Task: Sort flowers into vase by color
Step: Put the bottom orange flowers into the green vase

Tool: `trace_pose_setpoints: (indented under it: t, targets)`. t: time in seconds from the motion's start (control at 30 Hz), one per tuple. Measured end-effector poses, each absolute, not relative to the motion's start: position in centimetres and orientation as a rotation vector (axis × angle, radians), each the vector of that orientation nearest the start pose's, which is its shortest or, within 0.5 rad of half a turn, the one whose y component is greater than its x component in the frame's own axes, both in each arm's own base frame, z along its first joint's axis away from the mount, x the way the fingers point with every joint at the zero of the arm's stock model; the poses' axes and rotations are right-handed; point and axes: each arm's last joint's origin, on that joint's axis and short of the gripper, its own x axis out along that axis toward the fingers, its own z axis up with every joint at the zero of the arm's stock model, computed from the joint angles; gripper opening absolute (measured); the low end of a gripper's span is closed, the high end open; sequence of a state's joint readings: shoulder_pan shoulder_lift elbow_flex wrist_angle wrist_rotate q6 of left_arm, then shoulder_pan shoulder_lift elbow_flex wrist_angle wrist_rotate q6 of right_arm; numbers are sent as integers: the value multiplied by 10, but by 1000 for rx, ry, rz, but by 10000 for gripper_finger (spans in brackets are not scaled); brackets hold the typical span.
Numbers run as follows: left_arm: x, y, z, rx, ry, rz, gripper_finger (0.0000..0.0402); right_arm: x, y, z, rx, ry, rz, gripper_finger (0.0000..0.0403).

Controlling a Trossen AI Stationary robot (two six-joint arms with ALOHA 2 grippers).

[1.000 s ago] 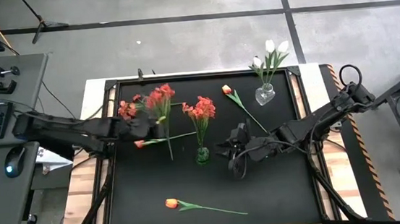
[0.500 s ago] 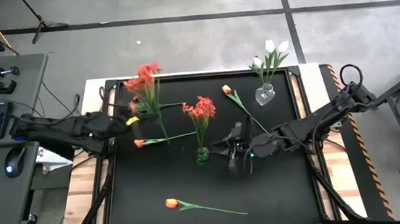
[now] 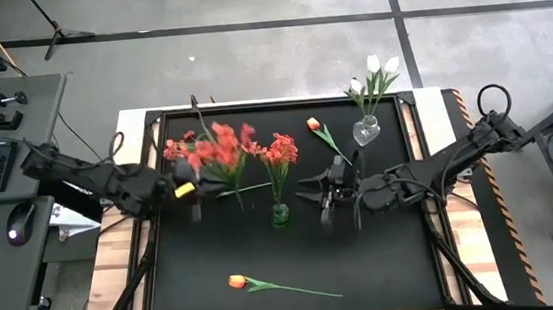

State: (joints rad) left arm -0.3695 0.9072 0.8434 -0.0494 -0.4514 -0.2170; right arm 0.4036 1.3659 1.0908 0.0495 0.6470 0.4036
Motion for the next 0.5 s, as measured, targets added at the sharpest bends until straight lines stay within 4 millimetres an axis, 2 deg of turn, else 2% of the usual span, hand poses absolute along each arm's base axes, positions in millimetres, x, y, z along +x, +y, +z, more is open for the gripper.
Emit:
trace_pose_setpoints:
  t: [0.2, 0.33, 0.5]
  targets:
    - [227, -75, 327, -43, 129, 83, 0, 292, 97, 336, 263, 110, -328, 147]
    - [255, -74, 314, -47, 114, 51, 0, 291, 91, 347, 225, 35, -348, 147]
    - [279, -76, 284, -84, 163, 61, 0, 282, 86, 362, 205, -21, -345, 147]
